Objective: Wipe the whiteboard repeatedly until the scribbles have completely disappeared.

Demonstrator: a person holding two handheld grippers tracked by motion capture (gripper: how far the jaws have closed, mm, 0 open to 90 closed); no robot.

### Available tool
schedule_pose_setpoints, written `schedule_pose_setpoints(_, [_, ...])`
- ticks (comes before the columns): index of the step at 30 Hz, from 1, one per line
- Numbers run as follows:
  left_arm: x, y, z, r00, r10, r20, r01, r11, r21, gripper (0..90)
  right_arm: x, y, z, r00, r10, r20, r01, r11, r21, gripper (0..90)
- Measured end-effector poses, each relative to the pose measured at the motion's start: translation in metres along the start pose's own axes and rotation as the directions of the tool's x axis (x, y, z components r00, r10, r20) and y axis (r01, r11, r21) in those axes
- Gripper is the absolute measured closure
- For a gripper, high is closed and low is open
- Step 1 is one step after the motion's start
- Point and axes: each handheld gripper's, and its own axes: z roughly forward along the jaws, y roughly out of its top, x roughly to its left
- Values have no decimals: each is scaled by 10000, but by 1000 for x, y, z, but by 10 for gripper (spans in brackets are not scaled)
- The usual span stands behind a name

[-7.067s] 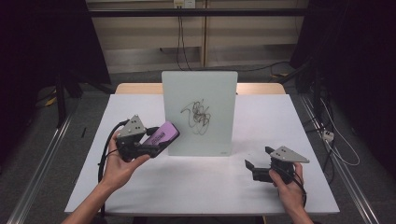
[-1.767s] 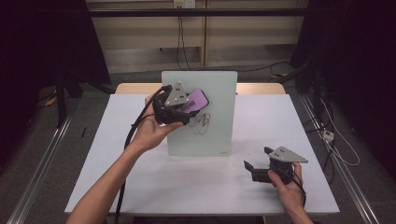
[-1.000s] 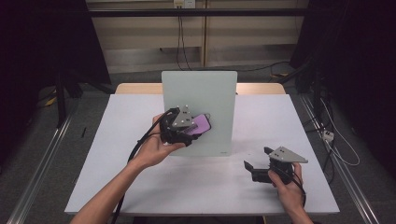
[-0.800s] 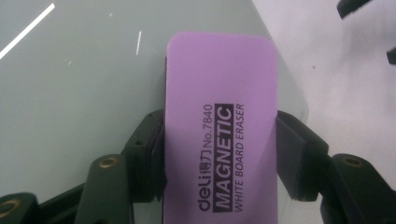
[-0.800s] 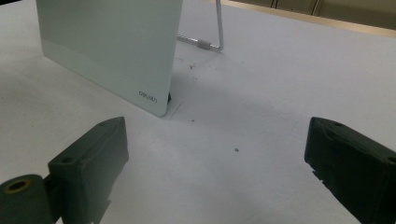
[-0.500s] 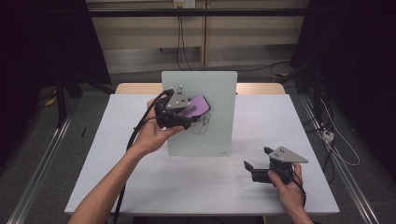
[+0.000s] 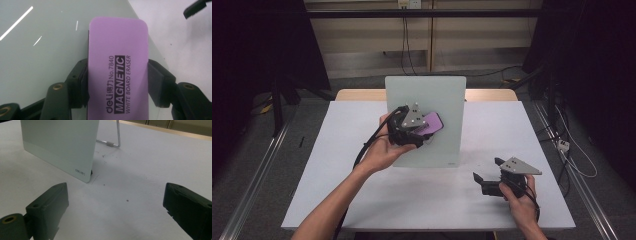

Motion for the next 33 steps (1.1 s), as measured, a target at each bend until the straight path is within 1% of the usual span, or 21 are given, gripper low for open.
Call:
schedule_pose_setpoints(6, [-20,-11,18,9982,146,584,-172,9989,447,411,0,0,-1,10000,14,7,-14,10000,-13,63])
schedule_pose_setpoints(9, [-27,-14,25,9969,315,723,-361,9974,625,411,0,0,-1,10000,18,8,-18,10000,-10,64])
schedule_pose_setpoints(10, [-29,-14,25,9974,323,638,-364,9972,649,411,0,0,0,10000,11,4,-11,10000,-9,63])
schedule_pose_setpoints(14, [-26,-13,23,9973,148,717,-197,9976,670,411,0,0,0,10000,13,0,-13,10000,-9,63])
schedule_pose_setpoints(18, [-19,-10,16,9991,-65,421,42,9984,556,411,-1,0,-1,10000,23,7,-23,10000,-20,63])
schedule_pose_setpoints(19, [-17,-8,13,9994,-52,343,33,9984,558,411,-1,0,-1,10000,34,2,-34,10000,-14,64])
schedule_pose_setpoints(20, [-14,-7,10,9997,-92,216,82,9989,454,411,-1,0,-1,10000,31,1,-31,10000,-11,64])
schedule_pose_setpoints(21, [-12,-6,7,9998,-93,190,84,9988,486,411,-1,0,-1,10000,15,-5,-15,10000,-21,63])
schedule_pose_setpoints(22, [-9,-4,4,9999,-147,35,146,9991,394,411,-1,0,-1,10000,16,-9,-16,10000,-22,63])
schedule_pose_setpoints(26, [7,-1,-13,9979,-518,-393,520,9986,42,411,0,0,-1,10000,20,-14,-20,10000,-13,63])
schedule_pose_setpoints(28, [15,0,-21,9961,-725,-493,720,9973,-110,411,0,0,-1,10000,25,-14,-25,10000,-12,64])
schedule_pose_setpoints(29, [17,0,-23,9955,-781,-528,776,9969,-102,411,0,0,0,10000,29,-17,-29,10000,-5,63])
schedule_pose_setpoints(30, [18,-1,-24,9957,-736,-565,731,9973,-113,411,0,0,0,10000,27,-20,-27,10000,1,63])
schedule_pose_setpoints(33, [15,-2,-22,9959,-635,-648,630,9980,-87,410,0,0,0,10000,34,-21,-34,10000,16,64])
